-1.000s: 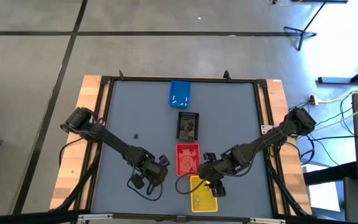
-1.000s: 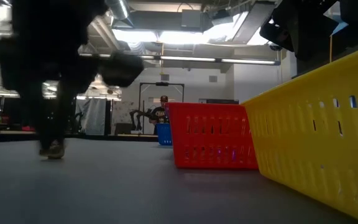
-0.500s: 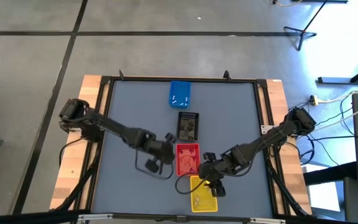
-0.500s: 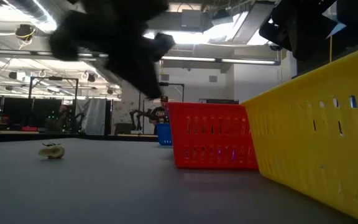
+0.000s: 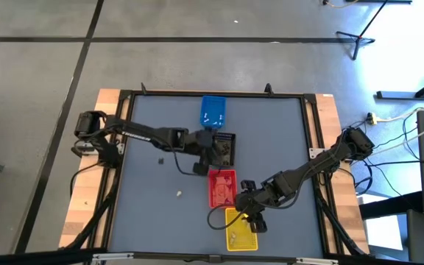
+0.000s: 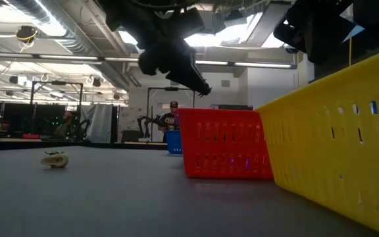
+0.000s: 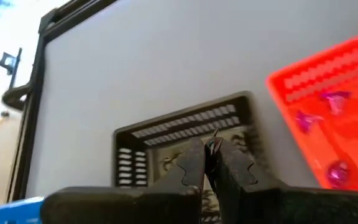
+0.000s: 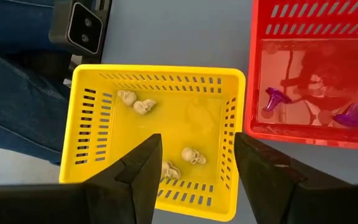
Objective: Sort Halloween decoration
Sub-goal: Put the black spider toy into the black bin, then put the brown skull toy into the yellow bin
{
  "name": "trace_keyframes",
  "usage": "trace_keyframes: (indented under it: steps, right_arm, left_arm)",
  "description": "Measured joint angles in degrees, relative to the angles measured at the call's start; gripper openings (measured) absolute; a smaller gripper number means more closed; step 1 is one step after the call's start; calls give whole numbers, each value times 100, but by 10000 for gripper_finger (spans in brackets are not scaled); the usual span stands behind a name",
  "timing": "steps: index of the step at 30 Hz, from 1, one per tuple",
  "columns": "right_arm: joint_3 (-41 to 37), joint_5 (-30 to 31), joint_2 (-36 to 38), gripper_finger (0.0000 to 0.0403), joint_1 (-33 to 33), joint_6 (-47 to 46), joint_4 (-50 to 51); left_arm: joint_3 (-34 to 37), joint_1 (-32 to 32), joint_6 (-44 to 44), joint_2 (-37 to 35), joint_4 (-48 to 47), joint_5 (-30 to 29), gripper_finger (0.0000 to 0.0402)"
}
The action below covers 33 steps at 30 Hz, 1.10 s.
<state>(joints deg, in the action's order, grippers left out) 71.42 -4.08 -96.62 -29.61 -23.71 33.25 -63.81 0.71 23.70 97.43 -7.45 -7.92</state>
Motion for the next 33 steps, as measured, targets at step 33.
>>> trace_keyframes:
  steps: [33]
  right_arm:
    - [0,113,0,198,0,1,-17]
  left_arm:
    - [0,442,-968,-56,-6,-103,154]
